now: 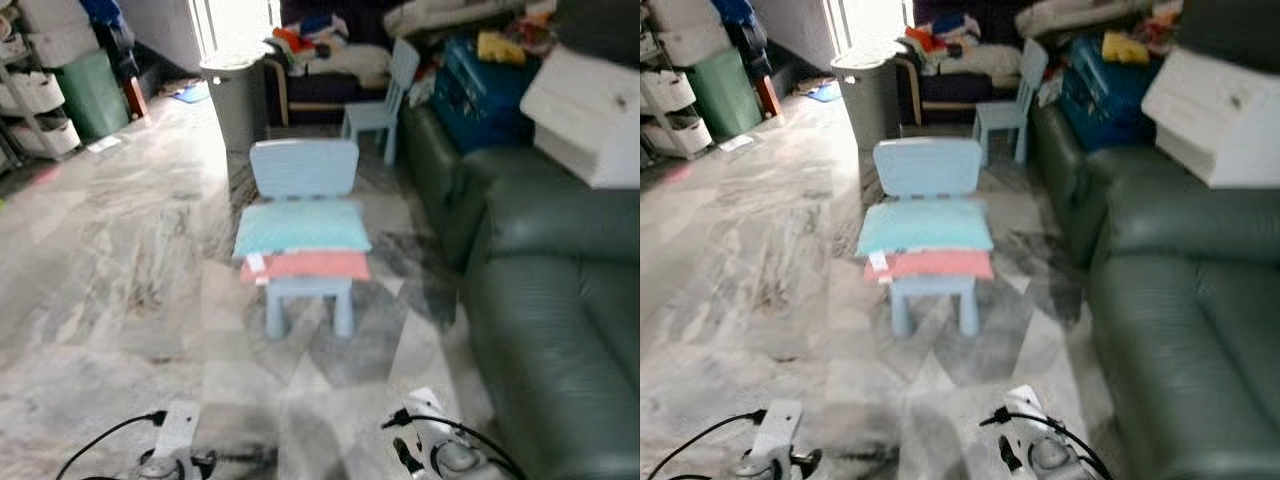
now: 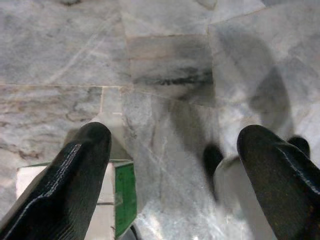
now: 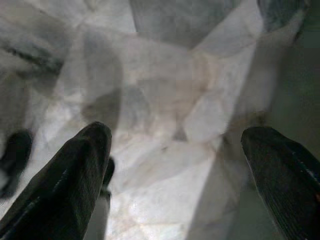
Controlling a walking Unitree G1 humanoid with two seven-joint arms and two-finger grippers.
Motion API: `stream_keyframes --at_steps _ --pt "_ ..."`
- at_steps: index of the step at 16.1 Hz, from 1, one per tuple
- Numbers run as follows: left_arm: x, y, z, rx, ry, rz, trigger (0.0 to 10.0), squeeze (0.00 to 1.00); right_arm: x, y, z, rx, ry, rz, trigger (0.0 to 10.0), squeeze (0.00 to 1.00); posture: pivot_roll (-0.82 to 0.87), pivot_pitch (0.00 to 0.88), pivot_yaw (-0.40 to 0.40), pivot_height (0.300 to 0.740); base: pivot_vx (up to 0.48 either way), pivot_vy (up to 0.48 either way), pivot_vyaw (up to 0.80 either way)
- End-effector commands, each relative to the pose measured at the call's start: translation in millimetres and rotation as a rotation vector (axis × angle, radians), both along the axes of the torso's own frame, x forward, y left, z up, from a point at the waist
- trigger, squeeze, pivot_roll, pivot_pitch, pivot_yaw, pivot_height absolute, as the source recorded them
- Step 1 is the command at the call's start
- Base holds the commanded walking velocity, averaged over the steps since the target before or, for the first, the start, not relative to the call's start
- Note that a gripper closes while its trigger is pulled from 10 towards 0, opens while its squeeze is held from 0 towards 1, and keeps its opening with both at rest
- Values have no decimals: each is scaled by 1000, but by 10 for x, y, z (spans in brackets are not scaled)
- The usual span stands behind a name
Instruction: Move the pillow to the sofa
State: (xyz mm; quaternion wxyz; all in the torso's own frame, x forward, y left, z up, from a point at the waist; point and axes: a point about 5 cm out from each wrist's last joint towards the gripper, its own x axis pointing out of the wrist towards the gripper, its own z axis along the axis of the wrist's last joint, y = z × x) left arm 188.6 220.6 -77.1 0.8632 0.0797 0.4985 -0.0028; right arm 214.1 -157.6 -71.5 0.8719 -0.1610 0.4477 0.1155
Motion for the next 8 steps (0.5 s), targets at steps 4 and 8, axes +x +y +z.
stream_keyframes --at_steps 4,8 --pt "-4 100 21 21 -2 16 10000 0 48 119 26 31 -19 12 10000 0 -12 0 22 740 480 0 0" --pt "121 148 103 1 -85 73 10000 0 70 113 55 86 -110 -115 10000 0 -18 0 23 740 408 0 0"
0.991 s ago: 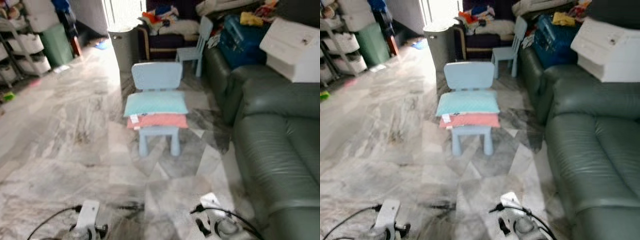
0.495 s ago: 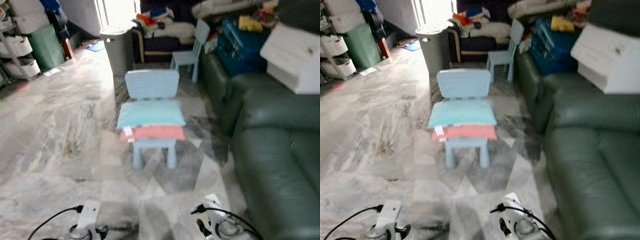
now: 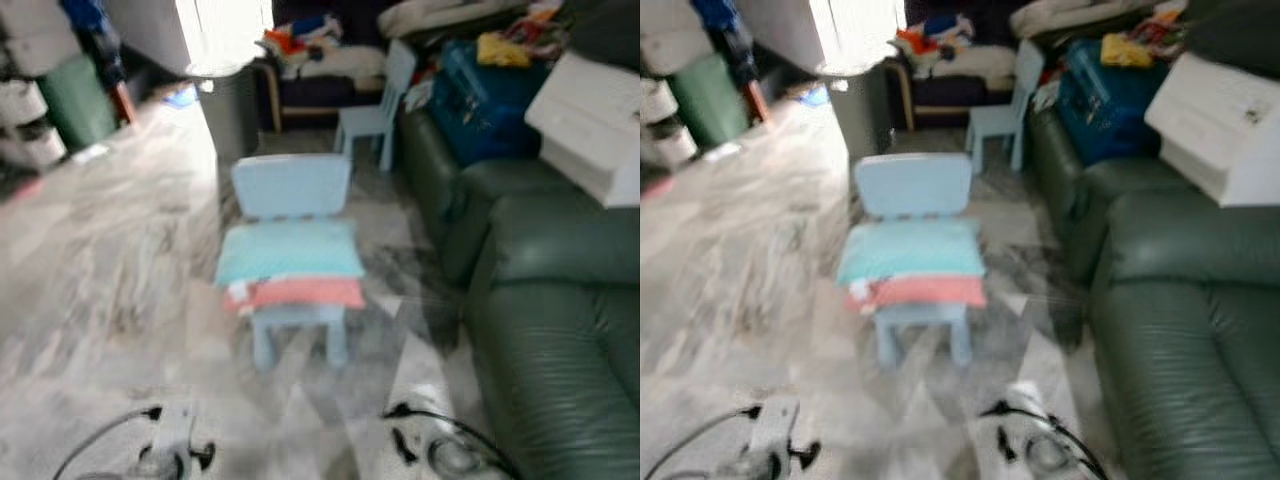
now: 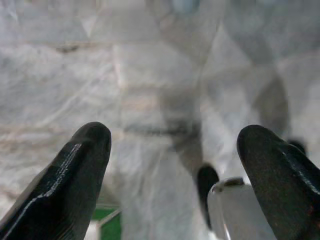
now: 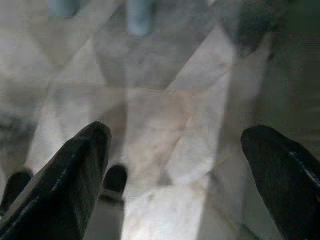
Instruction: Move the pillow to the sofa
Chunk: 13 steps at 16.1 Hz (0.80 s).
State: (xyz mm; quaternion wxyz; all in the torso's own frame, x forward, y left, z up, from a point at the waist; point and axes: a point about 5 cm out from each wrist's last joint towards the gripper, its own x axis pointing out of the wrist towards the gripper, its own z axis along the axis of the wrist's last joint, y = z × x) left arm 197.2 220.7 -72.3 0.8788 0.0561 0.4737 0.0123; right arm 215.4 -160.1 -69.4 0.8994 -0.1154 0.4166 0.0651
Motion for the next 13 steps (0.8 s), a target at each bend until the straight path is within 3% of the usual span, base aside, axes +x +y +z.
stream_keyframes --at_steps 1,2,3,4,6,8,9,10,11,12,13 --pt "194 131 148 -8 -93 42 10000 0 74 143 50 57 -56 -4 10000 0 -19 0 20 740 0 0 0" --pt "405 116 288 -36 -182 42 10000 0 184 76 132 96 -113 -38 10000 0 -16 0 17 740 0 0 0" --pt "537 96 384 -73 -246 63 10000 0 396 -78 307 115 -201 -37 10000 0 -11 0 11 740 0 0 0" --pt "717 44 532 -86 -333 13 10000 0 534 -129 439 137 -272 -36 10000 0 -8 0 9 740 0 0 0" --pt "968 -80 814 -137 -512 -83 10000 0 652 -147 586 160 -381 -47 10000 0 -4 0 9 740 0 0 0" --pt "967 -154 944 -186 -623 -136 10000 0 716 -213 726 182 -488 -70 10000 0 -4 0 11 740 0 0 0" --pt "932 -166 1001 -170 -673 -139 10000 0 724 -253 783 185 -528 -75 10000 0 -14 0 14 740 0 0 0" --pt "888 -187 1052 -150 -710 -144 10000 0 721 -303 843 197 -564 -91 10000 0 -14 0 14 740 0 0 0" --pt "855 -201 1129 -45 -753 -158 10000 0 714 -354 918 203 -598 -93 10000 0 -26 0 14 740 0 0 0" --pt "850 -218 1193 -30 -788 -173 10000 0 709 -374 965 214 -617 -101 10000 0 -36 0 12 740 0 0 0" --pt "849 -252 1266 -88 -819 -181 10000 0 704 -391 1015 221 -631 -104 10000 0 -41 0 11 740 0 0 0"
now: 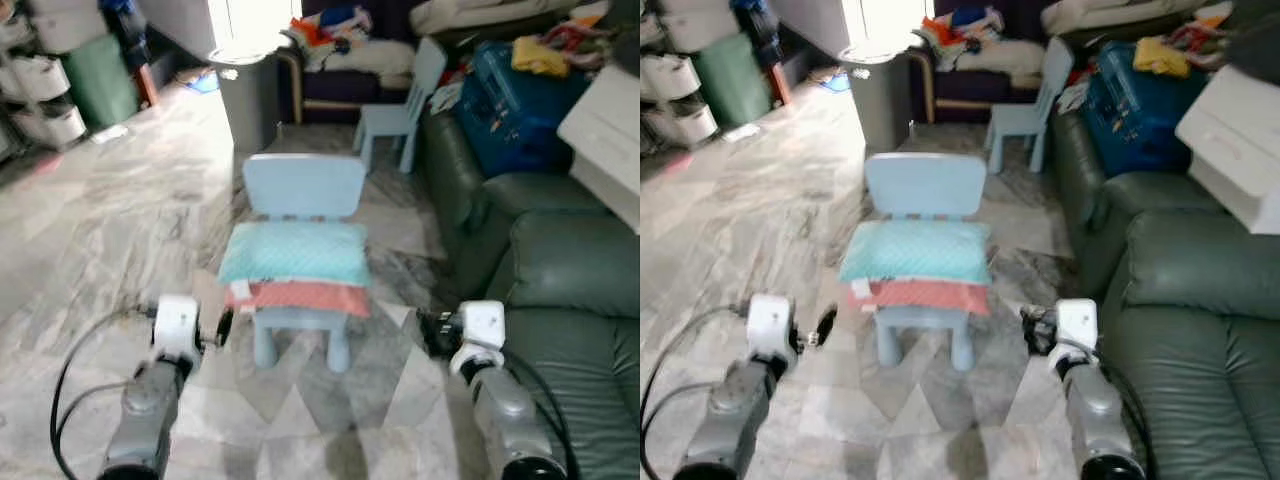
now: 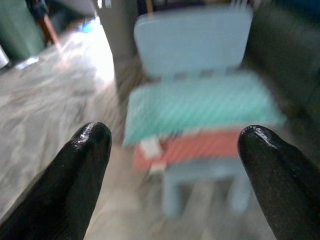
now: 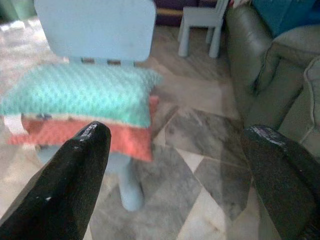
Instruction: Move the pillow to the sofa
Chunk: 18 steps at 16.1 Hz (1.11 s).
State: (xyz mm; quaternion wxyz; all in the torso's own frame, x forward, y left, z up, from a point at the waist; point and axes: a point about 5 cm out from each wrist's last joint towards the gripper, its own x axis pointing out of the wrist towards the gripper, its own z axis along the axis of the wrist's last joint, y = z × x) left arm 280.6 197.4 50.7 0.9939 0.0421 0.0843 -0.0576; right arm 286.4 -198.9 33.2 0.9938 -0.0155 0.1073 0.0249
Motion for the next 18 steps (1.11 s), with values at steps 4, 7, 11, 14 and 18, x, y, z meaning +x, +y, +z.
stream_keyframes --at_steps 4,7,11,14,18 --pt "42 -13 183 -120 -31 96 10000 0 -13 63 149 17 -46 11 10000 0 -46 0 -1 740 0 0 0" --pt "79 -28 290 -115 -81 93 10000 0 37 133 258 18 -58 46 10000 0 -45 0 1 740 0 0 0" --pt "25 -18 321 -223 -54 105 10000 0 18 218 299 6 -65 99 10000 0 -44 0 1 740 0 0 0" --pt "-9 4 288 -243 -36 131 10000 0 6 273 319 -6 -69 129 10000 0 -41 0 -3 740 331 162 0" --pt "-20 31 311 -248 -22 129 10000 0 4 318 351 -16 -77 149 10000 0 -39 0 4 740 409 249 0"
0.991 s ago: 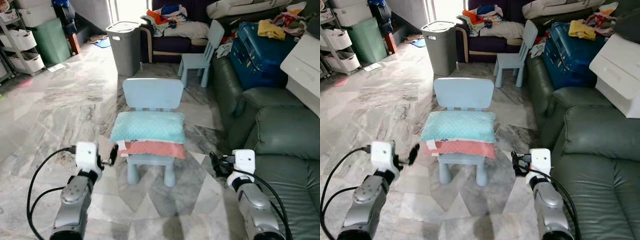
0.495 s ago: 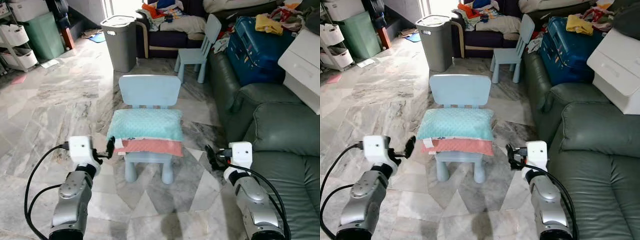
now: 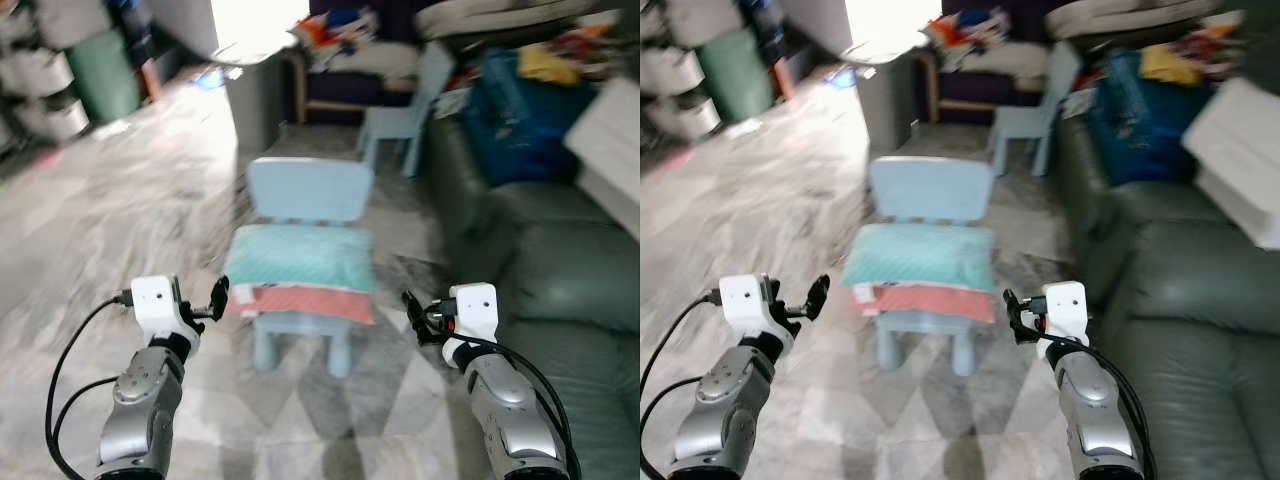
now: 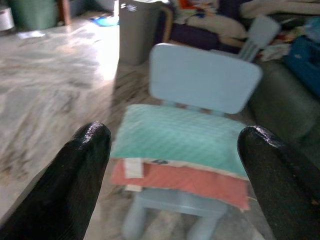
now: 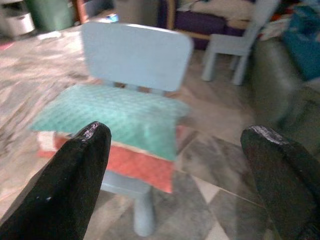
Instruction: Move the pillow to the sofa
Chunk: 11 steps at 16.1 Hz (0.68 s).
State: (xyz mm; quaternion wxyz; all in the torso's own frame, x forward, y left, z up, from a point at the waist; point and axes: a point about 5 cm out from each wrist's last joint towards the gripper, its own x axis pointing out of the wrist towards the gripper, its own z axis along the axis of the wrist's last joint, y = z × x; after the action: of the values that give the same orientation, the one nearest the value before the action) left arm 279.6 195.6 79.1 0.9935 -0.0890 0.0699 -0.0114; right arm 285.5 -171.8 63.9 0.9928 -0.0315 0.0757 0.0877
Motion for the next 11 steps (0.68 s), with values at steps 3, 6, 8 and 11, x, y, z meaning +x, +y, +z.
stream_keyframes --at_steps 3,6,8,11 --pt "4 73 43 3 -2 15 10000 0 0 73 50 3 -17 23 10000 0 -41 0 9 740 414 240 0" --pt "-2 72 39 5 5 8 10000 0 -12 79 54 3 -18 20 10000 0 -42 0 11 740 412 244 0" --pt "-11 69 33 9 9 4 10000 0 -9 79 69 2 -25 19 10000 0 -42 0 11 740 414 242 0" --pt "-14 67 29 13 14 -1 10000 0 -6 85 96 -4 -41 18 10000 0 -42 0 12 740 417 160 0"
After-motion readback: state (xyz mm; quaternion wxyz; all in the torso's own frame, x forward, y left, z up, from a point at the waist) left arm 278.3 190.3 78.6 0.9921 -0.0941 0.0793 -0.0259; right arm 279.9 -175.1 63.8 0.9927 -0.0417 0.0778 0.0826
